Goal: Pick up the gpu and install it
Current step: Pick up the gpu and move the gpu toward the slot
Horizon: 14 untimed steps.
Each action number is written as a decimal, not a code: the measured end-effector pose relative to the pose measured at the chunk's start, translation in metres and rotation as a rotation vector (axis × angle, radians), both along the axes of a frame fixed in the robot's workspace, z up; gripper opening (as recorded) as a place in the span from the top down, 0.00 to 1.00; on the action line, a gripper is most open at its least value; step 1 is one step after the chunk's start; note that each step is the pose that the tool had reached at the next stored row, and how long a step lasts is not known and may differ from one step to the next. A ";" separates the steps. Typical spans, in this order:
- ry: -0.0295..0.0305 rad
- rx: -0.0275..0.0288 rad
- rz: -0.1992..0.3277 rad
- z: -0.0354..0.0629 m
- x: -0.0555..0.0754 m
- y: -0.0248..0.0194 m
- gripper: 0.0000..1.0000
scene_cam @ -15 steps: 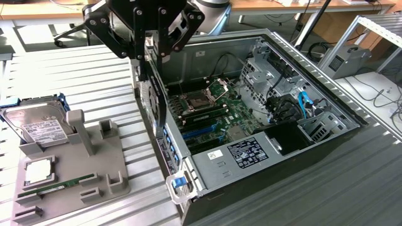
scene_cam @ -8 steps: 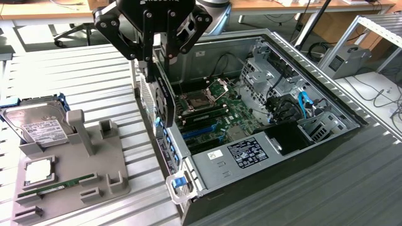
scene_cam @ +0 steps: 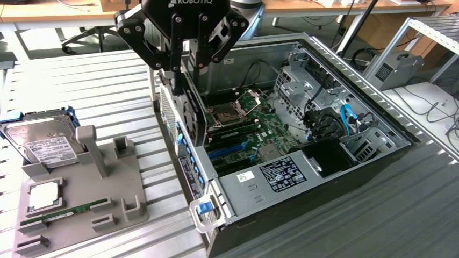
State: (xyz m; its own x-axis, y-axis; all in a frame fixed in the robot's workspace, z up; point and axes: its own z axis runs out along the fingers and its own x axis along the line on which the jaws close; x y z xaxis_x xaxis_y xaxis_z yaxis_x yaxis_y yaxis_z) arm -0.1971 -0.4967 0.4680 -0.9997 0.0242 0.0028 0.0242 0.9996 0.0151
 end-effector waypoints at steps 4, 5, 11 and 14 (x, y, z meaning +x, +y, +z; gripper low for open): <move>0.0003 0.0001 0.000 -0.0007 0.004 -0.0016 0.74; 0.0004 0.0001 0.000 -0.0008 0.005 -0.0020 0.74; 0.0006 0.0001 0.000 -0.0015 0.010 -0.0033 0.74; 0.0009 -0.0001 0.000 -0.0017 0.012 -0.0040 0.74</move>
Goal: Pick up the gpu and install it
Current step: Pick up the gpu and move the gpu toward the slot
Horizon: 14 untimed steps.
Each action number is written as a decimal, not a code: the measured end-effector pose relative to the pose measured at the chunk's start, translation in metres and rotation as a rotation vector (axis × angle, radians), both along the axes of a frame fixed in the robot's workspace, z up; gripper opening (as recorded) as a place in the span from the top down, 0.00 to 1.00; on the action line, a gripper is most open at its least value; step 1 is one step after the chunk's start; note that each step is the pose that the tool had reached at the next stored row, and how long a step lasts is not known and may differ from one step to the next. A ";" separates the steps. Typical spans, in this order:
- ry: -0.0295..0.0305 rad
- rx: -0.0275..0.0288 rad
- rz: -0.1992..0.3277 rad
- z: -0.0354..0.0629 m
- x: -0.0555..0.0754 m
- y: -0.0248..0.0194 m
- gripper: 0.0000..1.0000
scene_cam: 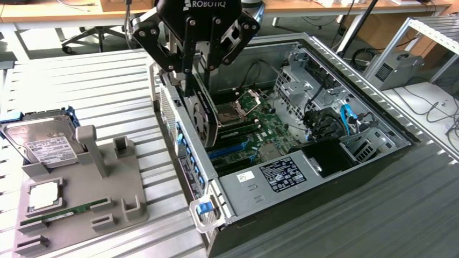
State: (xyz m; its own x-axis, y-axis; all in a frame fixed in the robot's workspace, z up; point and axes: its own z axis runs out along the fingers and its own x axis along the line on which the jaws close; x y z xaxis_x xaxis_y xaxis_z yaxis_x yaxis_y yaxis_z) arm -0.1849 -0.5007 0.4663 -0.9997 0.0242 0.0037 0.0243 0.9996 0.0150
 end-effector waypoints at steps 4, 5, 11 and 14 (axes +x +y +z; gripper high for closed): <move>0.0001 0.0001 0.000 -0.0006 0.004 -0.0011 0.74; 0.0002 0.0001 0.000 -0.0007 0.004 -0.0013 0.74; 0.0007 0.0002 0.000 -0.0017 0.011 -0.0034 0.74; 0.0012 -0.0001 0.000 -0.0020 0.014 -0.0040 0.74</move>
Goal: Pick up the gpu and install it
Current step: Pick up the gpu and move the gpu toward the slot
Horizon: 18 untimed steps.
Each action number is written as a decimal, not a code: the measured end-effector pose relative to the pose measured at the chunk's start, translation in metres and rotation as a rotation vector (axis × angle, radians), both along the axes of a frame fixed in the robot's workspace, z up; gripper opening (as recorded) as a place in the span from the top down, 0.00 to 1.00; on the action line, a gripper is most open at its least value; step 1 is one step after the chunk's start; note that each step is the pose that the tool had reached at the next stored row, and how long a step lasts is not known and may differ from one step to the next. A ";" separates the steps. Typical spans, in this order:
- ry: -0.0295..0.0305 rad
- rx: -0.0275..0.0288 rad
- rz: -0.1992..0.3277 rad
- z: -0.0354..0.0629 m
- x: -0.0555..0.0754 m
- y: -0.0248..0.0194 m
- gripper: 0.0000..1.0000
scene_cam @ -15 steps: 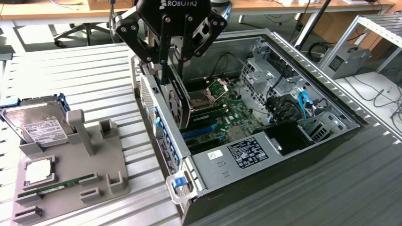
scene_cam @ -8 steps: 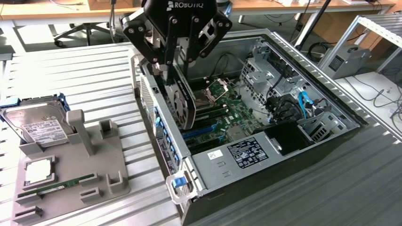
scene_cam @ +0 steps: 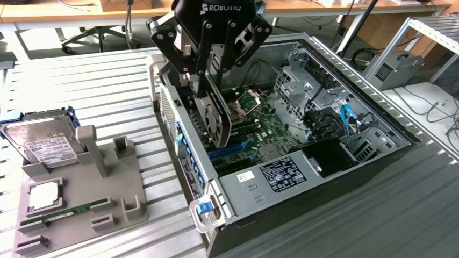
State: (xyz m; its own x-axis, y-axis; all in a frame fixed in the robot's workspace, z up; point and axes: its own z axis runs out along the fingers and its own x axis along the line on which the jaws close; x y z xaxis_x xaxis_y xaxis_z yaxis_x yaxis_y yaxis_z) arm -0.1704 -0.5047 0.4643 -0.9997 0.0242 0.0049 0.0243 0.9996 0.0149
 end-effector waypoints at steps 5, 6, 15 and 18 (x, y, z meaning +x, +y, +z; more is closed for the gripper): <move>0.0002 0.0001 0.000 -0.0013 0.013 -0.0001 0.74; 0.0002 0.0002 0.000 -0.0016 0.016 -0.0001 0.74; 0.0002 0.0002 0.000 -0.0030 0.029 -0.0001 0.74; 0.0002 0.0002 0.000 -0.0032 0.033 -0.0001 0.74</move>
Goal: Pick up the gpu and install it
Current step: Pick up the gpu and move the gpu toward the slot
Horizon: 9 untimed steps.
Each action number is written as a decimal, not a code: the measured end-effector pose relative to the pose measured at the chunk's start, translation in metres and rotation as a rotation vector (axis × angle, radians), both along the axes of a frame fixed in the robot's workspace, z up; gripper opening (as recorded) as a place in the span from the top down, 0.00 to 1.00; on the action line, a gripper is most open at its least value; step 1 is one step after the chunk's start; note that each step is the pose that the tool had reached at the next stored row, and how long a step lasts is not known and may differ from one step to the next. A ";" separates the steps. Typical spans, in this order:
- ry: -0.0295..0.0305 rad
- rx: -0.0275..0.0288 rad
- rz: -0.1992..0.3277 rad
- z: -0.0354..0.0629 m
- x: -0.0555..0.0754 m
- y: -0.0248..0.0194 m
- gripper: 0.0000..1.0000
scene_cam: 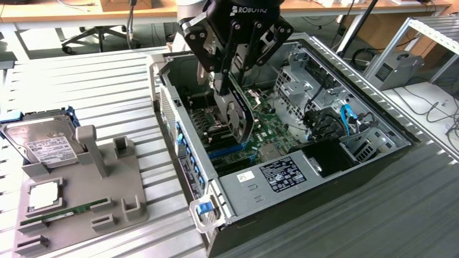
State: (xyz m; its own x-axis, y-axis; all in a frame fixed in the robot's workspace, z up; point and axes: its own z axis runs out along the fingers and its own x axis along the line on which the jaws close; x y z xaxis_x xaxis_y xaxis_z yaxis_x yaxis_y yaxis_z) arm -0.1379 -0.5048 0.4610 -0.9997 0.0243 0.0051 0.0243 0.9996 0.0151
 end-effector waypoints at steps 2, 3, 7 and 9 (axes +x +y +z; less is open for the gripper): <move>0.0000 0.0000 0.000 -0.0002 0.002 0.0000 0.74; 0.0000 0.0000 0.000 -0.0002 0.003 0.0000 0.74; 0.0000 0.0000 0.000 -0.0005 0.007 0.0000 0.74; 0.0000 0.0000 0.000 -0.0007 0.009 0.0000 0.74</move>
State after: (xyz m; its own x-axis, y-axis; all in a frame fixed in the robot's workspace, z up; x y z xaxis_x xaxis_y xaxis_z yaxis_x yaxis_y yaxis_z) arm -0.1285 -0.5048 0.4603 -0.9997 0.0241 0.0051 0.0242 0.9996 0.0151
